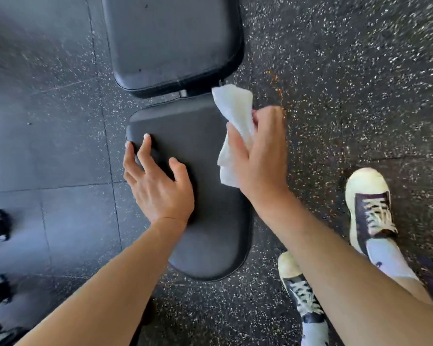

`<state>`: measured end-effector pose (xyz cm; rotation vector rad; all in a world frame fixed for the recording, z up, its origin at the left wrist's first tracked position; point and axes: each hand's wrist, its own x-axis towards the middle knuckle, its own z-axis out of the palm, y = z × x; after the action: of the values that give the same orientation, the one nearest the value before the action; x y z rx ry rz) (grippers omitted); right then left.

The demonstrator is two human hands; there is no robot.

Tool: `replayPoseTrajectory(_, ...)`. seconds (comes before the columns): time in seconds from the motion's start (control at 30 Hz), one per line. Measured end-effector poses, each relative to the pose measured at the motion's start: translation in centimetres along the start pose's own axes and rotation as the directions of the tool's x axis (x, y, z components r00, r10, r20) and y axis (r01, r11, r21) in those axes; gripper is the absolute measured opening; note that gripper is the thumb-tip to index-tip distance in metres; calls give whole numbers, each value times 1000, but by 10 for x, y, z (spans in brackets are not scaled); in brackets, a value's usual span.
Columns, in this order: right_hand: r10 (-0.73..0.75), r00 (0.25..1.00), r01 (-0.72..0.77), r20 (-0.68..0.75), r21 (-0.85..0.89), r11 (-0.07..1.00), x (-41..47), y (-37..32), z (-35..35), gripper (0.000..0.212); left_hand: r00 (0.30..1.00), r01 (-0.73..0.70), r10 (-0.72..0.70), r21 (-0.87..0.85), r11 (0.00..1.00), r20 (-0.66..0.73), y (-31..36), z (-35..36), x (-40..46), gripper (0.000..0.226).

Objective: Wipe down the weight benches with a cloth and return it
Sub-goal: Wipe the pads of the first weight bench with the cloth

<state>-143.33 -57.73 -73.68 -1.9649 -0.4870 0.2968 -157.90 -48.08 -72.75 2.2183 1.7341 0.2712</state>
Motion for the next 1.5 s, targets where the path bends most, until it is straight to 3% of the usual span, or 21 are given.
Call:
replayPoseTrajectory(0.13,212,976,-218,50,189,957,-88,7,-10,24,1000,-10,10,-5,1000,-7,2,0,2,63)
replayPoseTrajectory(0.23,252,966,-259,65,184,948,-117,8,-15,22,1000,3,-3,8,1000,-8,2,0,1,64)
replayPoseTrajectory(0.43,301,953,-297,25,267,917,-24,-6,-1,22,1000,-9,9,5,1000,-22,3,1,1,64)
replayPoseTrajectory(0.6,335,942,-331,-1,165,929,86,-3,27,26,1000,-12,12,17,1000,-16,1,1,0,63)
replayPoseTrajectory(0.8,308,950,-313,59,209,926,-10,8,2,21,1000,-6,6,18,1000,3,3,-1,1,63)
replayPoseTrajectory(1.0,202,974,-217,107,163,962,-82,20,-9,19,1000,1,-1,22,1000,-21,1,2,2,62)
replayPoseTrajectory(1.17,168,983,-179,73,194,965,-22,12,-2,20,1000,-7,8,18,1000,-27,0,3,3,62)
replayPoseTrajectory(1.23,147,989,-146,-5,112,983,29,5,8,23,999,-15,16,29,999,-32,-1,3,4,62)
replayPoseTrajectory(1.3,32,999,-32,16,-39,999,75,-7,19,27,999,-21,23,36,999,-34,-3,3,3,62)
replayPoseTrajectory(1.4,-179,954,255,239,-340,905,95,-21,29,31,999,-15,16,31,999,-32,-3,3,3,62)
replayPoseTrajectory(1.5,-302,897,412,324,-359,838,81,-21,15,28,1000,1,-1,21,1000,-25,-2,2,3,62)
